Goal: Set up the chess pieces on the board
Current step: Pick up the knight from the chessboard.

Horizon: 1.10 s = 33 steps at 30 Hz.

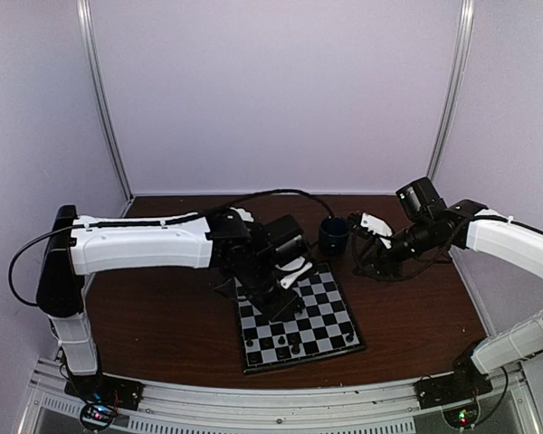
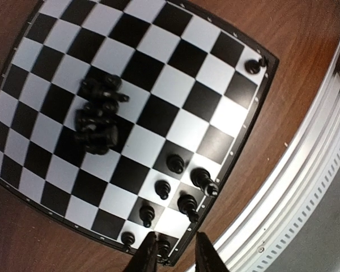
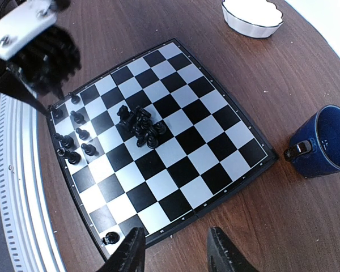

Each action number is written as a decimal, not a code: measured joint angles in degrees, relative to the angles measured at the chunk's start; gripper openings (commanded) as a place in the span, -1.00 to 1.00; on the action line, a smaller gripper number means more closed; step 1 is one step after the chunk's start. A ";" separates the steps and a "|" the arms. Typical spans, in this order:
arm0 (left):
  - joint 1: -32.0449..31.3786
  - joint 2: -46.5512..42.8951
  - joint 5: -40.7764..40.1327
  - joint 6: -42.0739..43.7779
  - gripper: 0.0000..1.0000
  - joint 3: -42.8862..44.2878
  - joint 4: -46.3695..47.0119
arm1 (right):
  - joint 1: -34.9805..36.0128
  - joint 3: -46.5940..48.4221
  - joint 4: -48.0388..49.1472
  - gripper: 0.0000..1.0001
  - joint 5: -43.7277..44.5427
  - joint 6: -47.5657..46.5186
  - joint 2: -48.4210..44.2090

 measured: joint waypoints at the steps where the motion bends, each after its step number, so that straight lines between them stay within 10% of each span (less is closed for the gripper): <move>1: 0.70 -0.11 -0.24 -0.15 -0.52 0.68 0.07 | 0.00 0.00 -0.02 -0.21 0.02 0.00 0.00; 33: 7.43 12.76 -5.73 -3.76 -0.46 11.58 -5.01 | -0.24 -0.02 0.00 -0.21 0.04 -0.04 0.00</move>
